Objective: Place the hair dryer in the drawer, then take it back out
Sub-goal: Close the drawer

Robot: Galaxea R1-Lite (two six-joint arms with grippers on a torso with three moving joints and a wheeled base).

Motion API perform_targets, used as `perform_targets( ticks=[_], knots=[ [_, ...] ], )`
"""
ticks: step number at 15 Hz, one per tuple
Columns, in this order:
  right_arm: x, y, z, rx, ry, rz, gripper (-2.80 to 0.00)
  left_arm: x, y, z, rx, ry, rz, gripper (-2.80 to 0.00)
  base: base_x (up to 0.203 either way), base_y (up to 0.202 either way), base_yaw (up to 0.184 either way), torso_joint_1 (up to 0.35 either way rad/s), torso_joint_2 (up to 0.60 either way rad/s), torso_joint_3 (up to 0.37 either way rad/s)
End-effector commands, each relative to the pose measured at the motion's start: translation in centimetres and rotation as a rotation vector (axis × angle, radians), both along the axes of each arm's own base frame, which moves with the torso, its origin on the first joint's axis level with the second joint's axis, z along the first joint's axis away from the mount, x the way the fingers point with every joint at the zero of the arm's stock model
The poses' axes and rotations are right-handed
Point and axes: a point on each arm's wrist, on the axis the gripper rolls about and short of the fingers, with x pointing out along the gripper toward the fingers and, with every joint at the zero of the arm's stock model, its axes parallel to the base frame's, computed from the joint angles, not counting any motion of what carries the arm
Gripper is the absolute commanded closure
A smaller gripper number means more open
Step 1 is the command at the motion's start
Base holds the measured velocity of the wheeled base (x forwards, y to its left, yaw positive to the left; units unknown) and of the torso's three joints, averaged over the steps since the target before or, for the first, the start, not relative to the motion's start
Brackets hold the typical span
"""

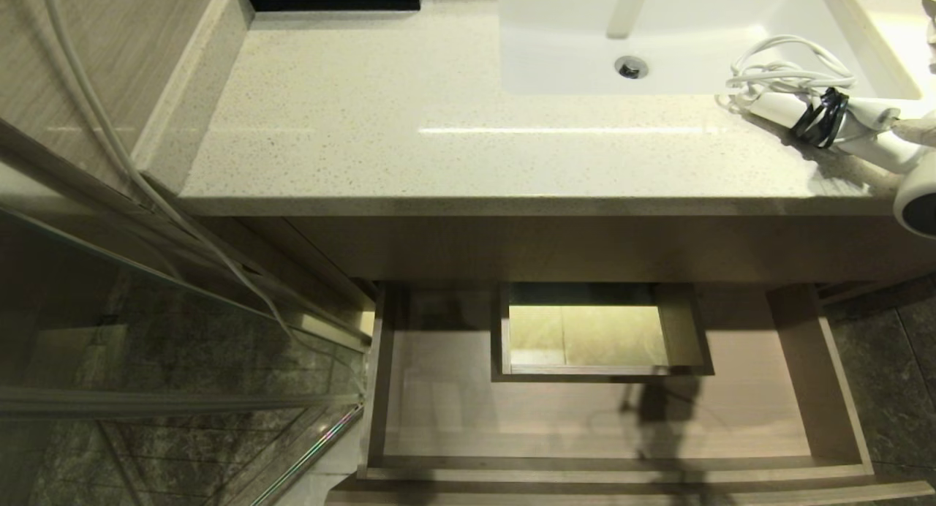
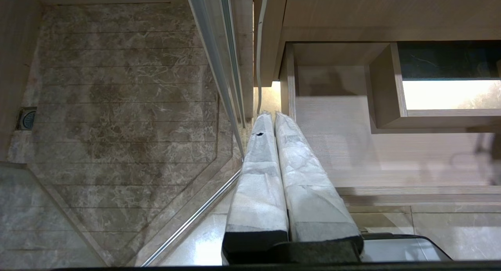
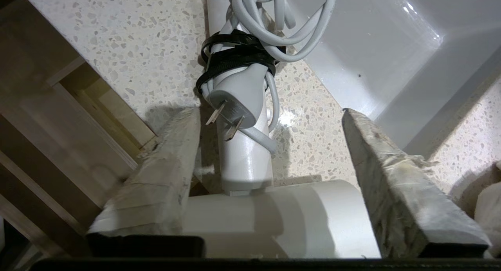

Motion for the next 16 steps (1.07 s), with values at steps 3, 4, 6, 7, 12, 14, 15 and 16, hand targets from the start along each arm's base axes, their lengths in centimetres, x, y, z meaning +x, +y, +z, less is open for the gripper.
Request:
perform_targets(
  ticks=[3, 4, 6, 7, 12, 14, 15, 16],
  knots=[
    [-3.6, 1.0, 1.1, 0.026, -0.023, -0.028, 0.0, 0.0, 0.0, 0.0, -0.001, 0.0, 0.0, 0.0, 0.0, 0.0, 0.0, 0.0, 0.0, 0.0],
    [-4.2, 1.2, 1.0, 0.032, -0.015, -0.032, 0.0, 0.0, 0.0, 0.0, -0.002, 0.0, 0.0, 0.0, 0.0, 0.0, 0.0, 0.0, 0.0, 0.0],
    [-5.4, 1.6, 0.2, 0.041, 0.011, -0.057, 0.0, 0.0, 0.0, 0.0, -0.001, 0.001, 0.0, 0.0, 0.0, 0.0, 0.0, 0.0, 0.0, 0.0],
    [-6.3, 1.8, -0.3, 0.047, 0.041, -0.103, 0.0, 0.0, 0.0, 0.0, -0.001, 0.0, 0.0, 0.0, 0.0, 0.0, 0.0, 0.0, 0.0, 0.0],
    [-9.1, 2.6, -1.5, 0.187, 0.159, -0.33, 0.0, 0.0, 0.0, 0.0, -0.001, 0.001, 0.0, 0.0, 0.0, 0.0, 0.0, 0.0, 0.0, 0.0],
    [-10.2, 3.0, -2.7, 0.197, 0.193, -0.385, 0.0, 0.0, 0.0, 0.0, -0.001, 0.001, 0.0, 0.0, 0.0, 0.0, 0.0, 0.0, 0.0, 0.0],
    [-10.7, 3.2, -3.1, 0.198, 0.196, -0.389, 0.0, 0.0, 0.0, 0.0, -0.001, 0.001, 0.0, 0.0, 0.0, 0.0, 0.0, 0.0, 0.0, 0.0],
    [-10.9, 3.3, -3.3, 0.199, 0.196, -0.389, 0.0, 0.0, 0.0, 0.0, -0.001, 0.001, 0.002, 0.0, 0.0, 0.0, 0.0, -0.059, 0.03, -0.051]
  ],
)
